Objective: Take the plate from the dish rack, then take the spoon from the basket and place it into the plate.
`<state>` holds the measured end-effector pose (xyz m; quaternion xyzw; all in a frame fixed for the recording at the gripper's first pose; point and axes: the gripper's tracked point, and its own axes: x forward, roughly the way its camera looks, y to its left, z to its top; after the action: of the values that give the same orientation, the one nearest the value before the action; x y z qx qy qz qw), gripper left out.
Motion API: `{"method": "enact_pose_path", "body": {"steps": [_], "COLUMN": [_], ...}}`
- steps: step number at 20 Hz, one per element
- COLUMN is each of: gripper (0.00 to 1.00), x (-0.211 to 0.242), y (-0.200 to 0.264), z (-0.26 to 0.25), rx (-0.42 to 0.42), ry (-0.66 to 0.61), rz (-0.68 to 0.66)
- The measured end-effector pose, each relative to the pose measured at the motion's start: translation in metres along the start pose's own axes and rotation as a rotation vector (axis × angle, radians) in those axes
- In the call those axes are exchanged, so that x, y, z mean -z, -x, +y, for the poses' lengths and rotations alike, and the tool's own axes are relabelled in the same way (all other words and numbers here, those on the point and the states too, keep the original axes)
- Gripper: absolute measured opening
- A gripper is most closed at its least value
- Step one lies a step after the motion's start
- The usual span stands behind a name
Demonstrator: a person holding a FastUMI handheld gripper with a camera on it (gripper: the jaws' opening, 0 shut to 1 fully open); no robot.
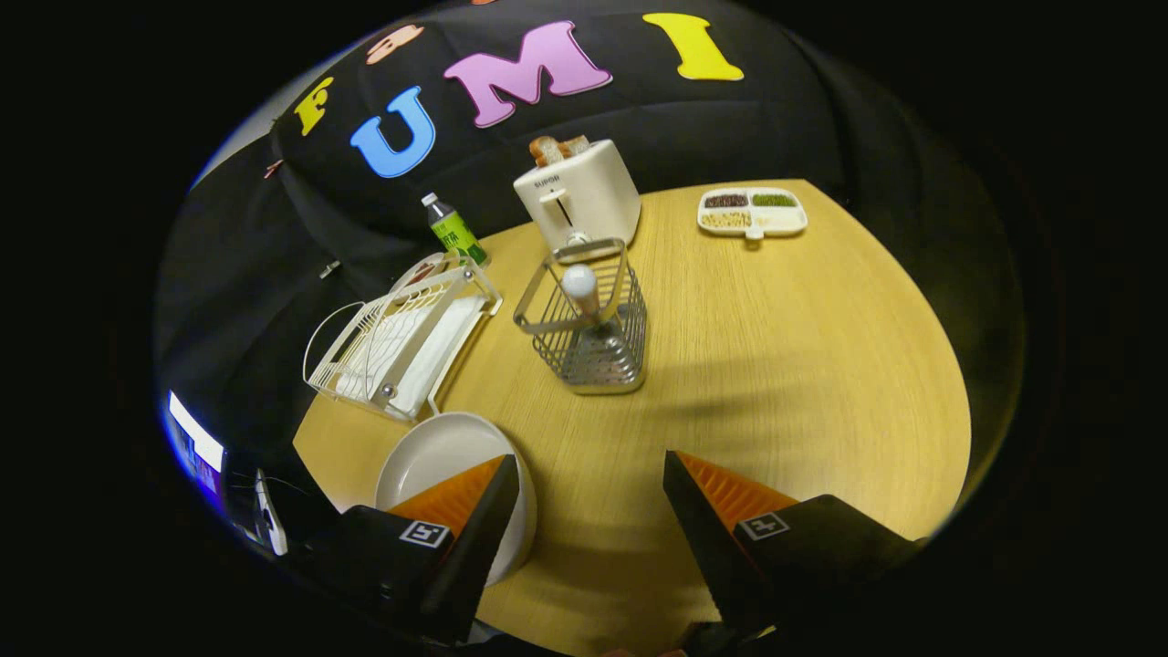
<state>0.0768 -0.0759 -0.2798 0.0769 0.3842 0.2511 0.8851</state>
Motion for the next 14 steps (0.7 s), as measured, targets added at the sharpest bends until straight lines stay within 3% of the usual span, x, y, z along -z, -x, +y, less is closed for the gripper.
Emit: {"method": "enact_pose_path", "body": {"steps": [8, 14], "gripper": [0.98, 0.98], "x": [-0.070, -0.101], "y": [0.007, -0.016], "z": [0.000, 0.017], "rx": [-0.004, -0.034], "ry": [0.088, 0.186], "rz": [-0.207, -0.294]}}
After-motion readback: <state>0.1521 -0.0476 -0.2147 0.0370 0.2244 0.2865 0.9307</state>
